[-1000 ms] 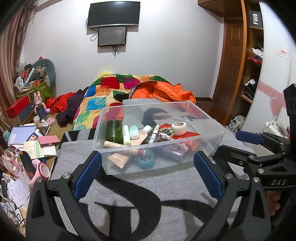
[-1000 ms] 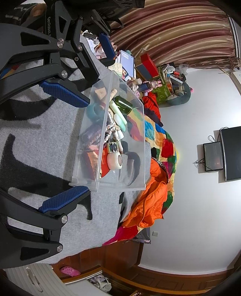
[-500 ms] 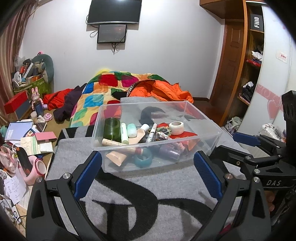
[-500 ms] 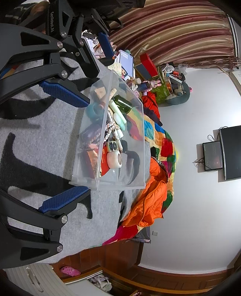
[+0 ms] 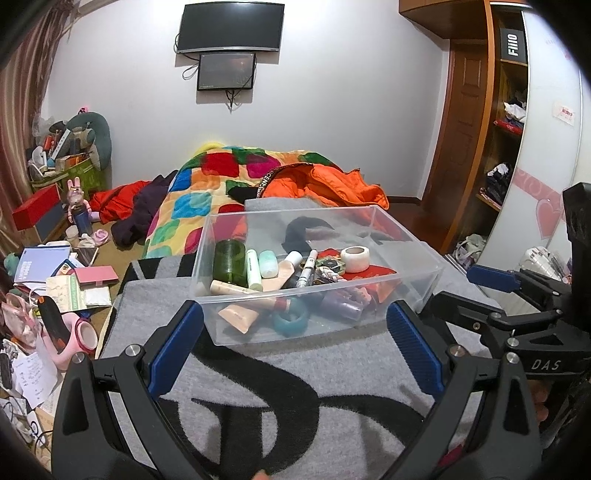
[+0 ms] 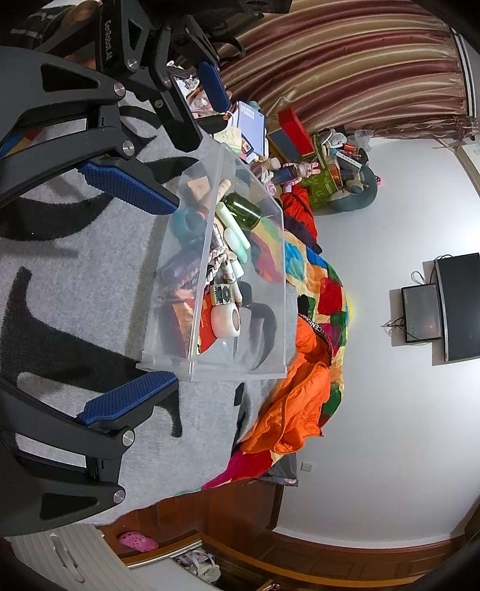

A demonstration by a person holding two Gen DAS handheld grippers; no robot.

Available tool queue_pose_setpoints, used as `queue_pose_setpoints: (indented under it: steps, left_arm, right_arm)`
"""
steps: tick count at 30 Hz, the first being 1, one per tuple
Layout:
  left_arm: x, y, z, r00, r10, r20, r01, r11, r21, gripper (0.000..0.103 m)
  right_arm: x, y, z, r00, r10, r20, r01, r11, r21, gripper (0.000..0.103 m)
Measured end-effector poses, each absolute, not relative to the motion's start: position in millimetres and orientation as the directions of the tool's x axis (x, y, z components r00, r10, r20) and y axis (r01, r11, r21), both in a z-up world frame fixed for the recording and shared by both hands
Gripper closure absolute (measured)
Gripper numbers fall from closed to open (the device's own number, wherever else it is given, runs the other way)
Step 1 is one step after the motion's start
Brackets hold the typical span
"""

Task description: Organize objects

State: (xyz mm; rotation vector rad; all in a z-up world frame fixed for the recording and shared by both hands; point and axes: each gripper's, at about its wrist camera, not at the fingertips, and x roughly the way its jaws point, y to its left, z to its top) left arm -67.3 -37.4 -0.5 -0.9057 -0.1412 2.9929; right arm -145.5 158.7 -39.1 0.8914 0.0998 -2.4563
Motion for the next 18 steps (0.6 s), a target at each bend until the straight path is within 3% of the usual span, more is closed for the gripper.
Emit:
queue_pose_setpoints:
  steps: [18]
  left_arm:
    - [-64, -25, -2, -0.842, 0.03, -0.539, -0.016, -0.999, -0.03, 0.002]
  right_arm:
    - [-146, 159, -44, -0.642, -0.45, -0.621, 0.488, -0.864, 0.12, 0.018]
